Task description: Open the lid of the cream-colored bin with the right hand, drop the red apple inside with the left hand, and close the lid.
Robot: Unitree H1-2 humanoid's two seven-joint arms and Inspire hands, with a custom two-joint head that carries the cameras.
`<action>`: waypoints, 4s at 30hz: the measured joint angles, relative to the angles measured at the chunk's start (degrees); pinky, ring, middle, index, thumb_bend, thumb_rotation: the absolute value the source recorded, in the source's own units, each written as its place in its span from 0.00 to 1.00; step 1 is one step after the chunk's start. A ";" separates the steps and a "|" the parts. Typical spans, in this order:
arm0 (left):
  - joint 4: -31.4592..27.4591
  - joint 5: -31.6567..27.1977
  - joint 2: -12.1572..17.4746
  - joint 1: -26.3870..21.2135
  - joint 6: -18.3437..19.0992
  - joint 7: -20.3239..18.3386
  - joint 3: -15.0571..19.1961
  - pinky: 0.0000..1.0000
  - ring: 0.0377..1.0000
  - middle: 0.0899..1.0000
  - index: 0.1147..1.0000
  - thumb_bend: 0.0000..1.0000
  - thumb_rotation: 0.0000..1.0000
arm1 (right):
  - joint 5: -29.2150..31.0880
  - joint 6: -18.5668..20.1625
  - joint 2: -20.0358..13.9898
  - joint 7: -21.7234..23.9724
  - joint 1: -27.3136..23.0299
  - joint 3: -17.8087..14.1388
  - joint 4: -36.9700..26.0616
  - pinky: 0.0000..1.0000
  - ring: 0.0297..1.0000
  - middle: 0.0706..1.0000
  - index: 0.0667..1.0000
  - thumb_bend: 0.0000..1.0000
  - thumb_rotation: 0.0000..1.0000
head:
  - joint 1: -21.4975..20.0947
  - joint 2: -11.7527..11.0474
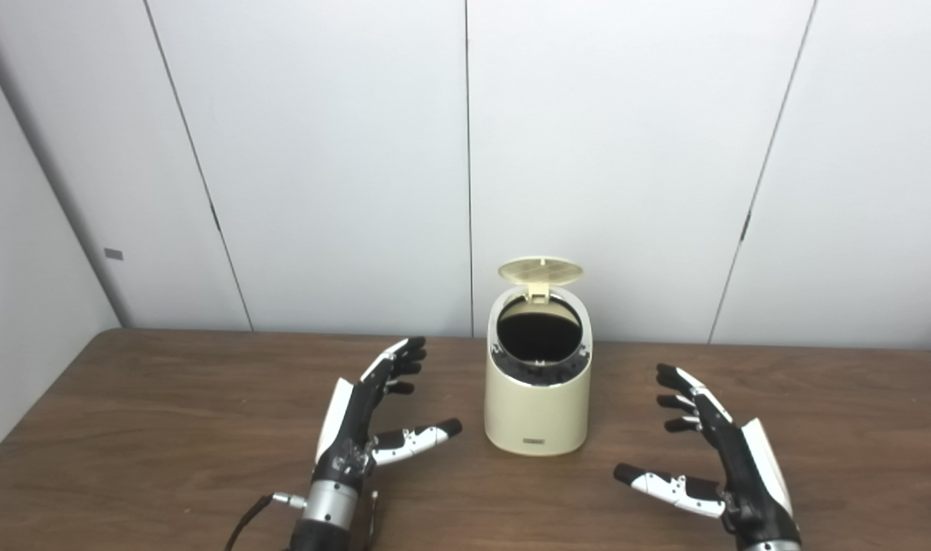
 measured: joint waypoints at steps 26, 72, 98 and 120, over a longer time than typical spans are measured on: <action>1.71 1.71 -0.77 -0.75 -1.95 0.46 0.16 0.75 0.80 0.82 0.82 0.76 0.08 | -15.34 15.50 -9.10 18.42 -27.51 8.23 -4.27 0.71 0.89 0.88 0.88 0.73 0.62 | -0.62 -0.79; 2.10 2.40 -1.32 -0.99 -1.77 1.70 0.39 0.77 0.79 0.79 0.80 0.75 0.03 | -20.89 10.77 -10.28 24.45 -30.89 14.64 -2.97 0.99 0.87 0.67 0.69 0.70 0.62 | 0.44 0.35; 1.68 2.41 -1.35 -0.83 -0.48 1.84 0.83 0.71 0.76 0.78 0.79 0.75 0.06 | -21.90 9.12 -10.15 25.20 -25.95 14.94 -4.00 0.97 0.86 0.68 0.68 0.71 0.55 | 0.44 1.49; 0.05 2.42 -1.56 0.17 0.59 1.77 0.75 0.74 0.76 0.77 0.79 0.75 0.06 | -23.35 6.83 -10.11 24.96 -23.86 15.16 -3.96 0.95 0.85 0.67 0.69 0.70 0.59 | 0.53 2.64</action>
